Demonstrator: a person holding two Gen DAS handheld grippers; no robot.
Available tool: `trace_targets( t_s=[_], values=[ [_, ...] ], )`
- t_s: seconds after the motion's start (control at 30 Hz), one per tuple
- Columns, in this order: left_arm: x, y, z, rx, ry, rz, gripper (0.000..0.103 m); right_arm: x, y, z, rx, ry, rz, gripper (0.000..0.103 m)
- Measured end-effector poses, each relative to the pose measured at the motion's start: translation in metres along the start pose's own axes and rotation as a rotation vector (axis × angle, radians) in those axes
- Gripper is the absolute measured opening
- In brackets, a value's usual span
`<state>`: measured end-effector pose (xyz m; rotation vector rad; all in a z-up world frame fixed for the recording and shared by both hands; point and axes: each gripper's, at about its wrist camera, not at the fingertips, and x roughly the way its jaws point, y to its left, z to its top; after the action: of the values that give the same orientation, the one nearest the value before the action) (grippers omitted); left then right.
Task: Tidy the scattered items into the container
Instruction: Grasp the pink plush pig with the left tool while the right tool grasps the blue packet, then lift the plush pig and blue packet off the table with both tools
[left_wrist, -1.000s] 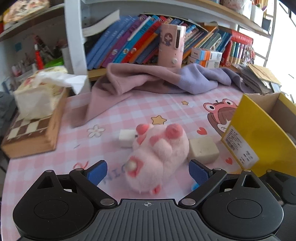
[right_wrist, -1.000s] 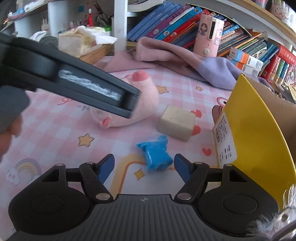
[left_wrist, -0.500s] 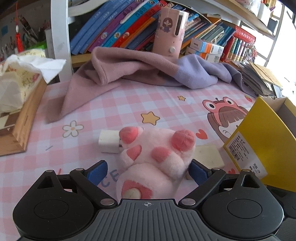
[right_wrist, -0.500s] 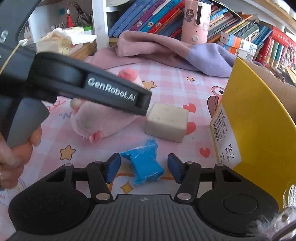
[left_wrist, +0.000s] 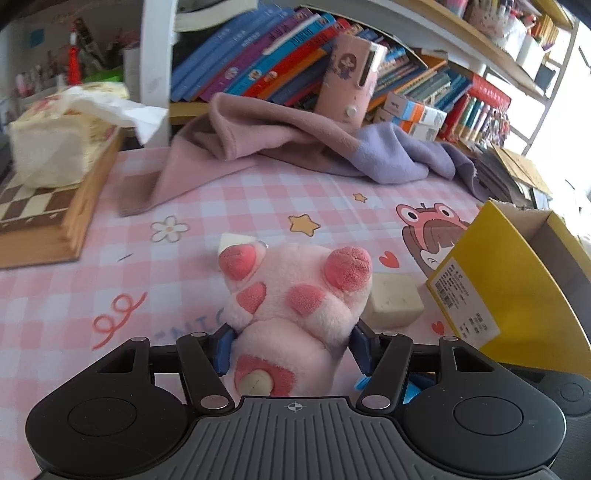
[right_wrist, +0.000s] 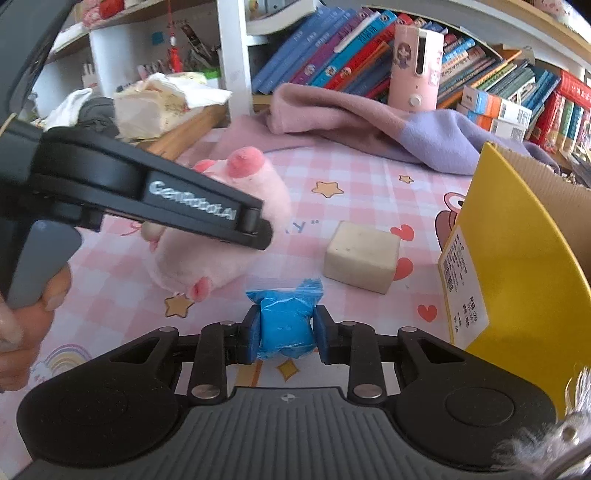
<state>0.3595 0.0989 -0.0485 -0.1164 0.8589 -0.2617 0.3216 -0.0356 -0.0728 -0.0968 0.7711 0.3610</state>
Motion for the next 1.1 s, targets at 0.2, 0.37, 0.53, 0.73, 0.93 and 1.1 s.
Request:
trace_targets(
  t_s=[0.2,0.37,0.53,0.73,0.93,1.1],
  values=[
    [-0.034,0.000,-0.018,-0.035,-0.032,0.023,0.060,-0.021,0.003,-0.008,-0.010,-0.022,0.016,0.027],
    [-0.064,-0.004,-0.038,-0.037,-0.044,0.022,0.060,-0.043,0.006,-0.016,-0.034,-0.042,0.029,0.027],
    [-0.094,-0.007,-0.060,-0.061,-0.058,0.018,0.060,-0.070,0.010,-0.026,-0.076,-0.070,0.036,0.027],
    [-0.132,-0.013,-0.088,-0.092,-0.079,0.011,0.060,-0.102,0.018,-0.038,-0.116,-0.105,0.040,0.027],
    [-0.173,-0.020,-0.112,-0.132,-0.136,0.013,0.060,-0.133,0.030,-0.052,-0.136,-0.126,0.054,0.027],
    [-0.209,-0.028,-0.137,-0.169,-0.184,0.008,0.060,-0.164,0.039,-0.068,-0.149,-0.130,0.070,0.027]
  ],
)
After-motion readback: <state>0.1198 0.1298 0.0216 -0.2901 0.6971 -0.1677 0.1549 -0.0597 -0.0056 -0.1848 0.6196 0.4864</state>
